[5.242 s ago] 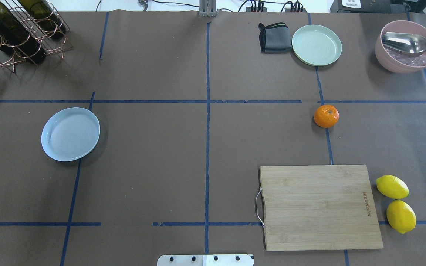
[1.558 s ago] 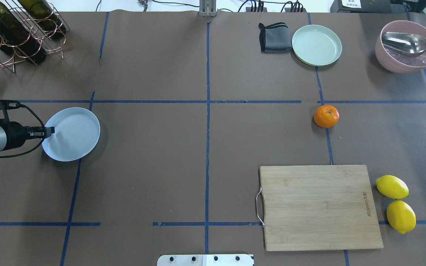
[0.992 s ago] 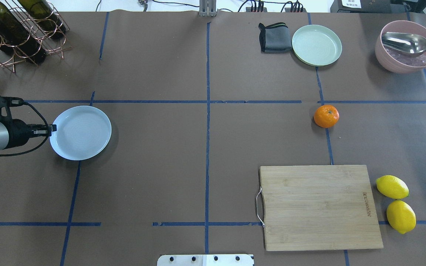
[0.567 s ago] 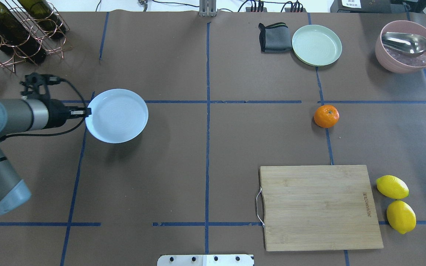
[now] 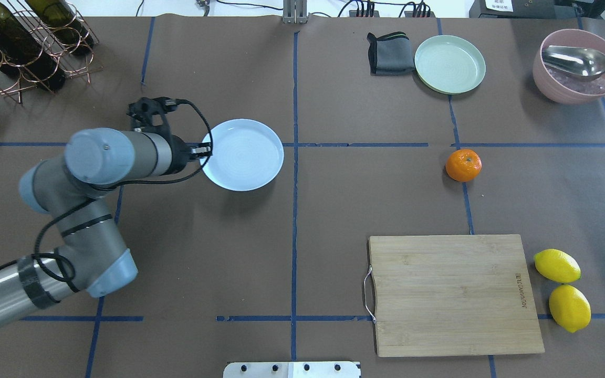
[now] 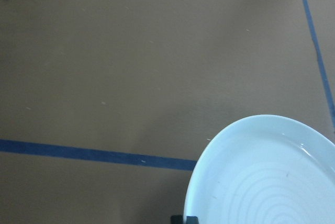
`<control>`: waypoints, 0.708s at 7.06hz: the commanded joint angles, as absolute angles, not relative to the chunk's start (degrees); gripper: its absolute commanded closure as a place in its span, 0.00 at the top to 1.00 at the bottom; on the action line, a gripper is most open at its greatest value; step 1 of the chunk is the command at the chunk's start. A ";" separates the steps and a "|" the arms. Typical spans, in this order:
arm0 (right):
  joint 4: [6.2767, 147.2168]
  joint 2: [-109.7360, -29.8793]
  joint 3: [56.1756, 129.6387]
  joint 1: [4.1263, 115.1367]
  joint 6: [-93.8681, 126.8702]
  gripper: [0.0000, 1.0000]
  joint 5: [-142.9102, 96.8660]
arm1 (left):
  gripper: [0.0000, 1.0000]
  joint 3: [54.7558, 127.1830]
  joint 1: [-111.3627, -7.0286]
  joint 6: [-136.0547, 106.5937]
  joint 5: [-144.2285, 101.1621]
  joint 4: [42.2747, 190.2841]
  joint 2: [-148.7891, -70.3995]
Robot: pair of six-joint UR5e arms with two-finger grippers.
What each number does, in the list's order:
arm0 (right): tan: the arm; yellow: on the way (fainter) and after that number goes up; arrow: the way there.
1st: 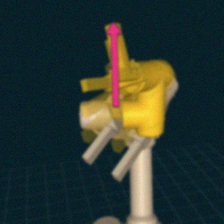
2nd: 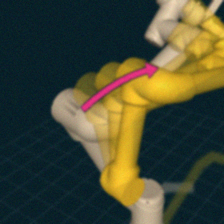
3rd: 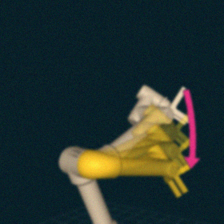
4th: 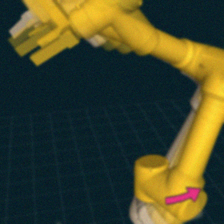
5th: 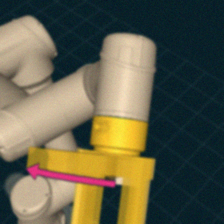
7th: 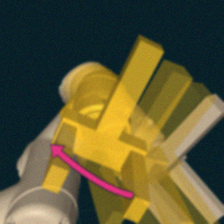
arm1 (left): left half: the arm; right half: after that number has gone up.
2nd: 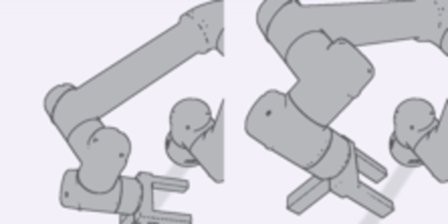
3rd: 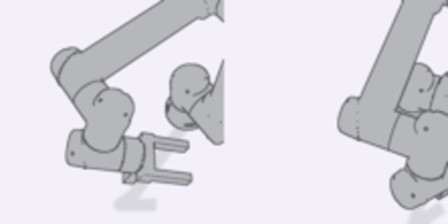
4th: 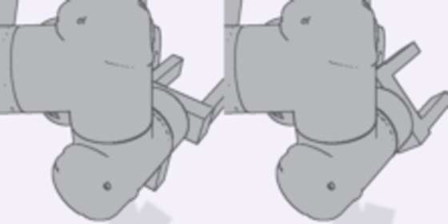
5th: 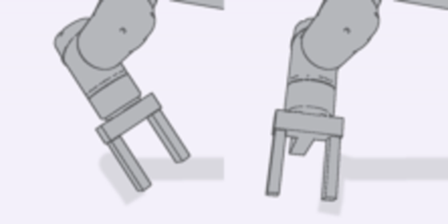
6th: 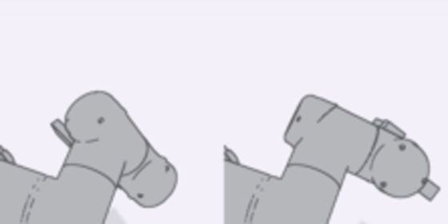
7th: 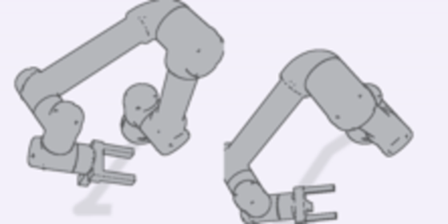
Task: Pick orange to plate
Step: 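Push the light blue plate with the left gripper toward the table center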
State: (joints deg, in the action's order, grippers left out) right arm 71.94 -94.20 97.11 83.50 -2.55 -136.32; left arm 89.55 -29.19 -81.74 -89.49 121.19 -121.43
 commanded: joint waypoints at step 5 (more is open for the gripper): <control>71.98 -94.22 97.03 83.50 -2.55 1.00 -136.32 | 0.99 88.77 -25.75 -84.11 -88.51 118.56 -123.93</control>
State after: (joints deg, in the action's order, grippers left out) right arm 71.98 -94.22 97.07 83.50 -2.55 -136.32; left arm 88.63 -25.78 -84.24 -88.50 118.58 -123.90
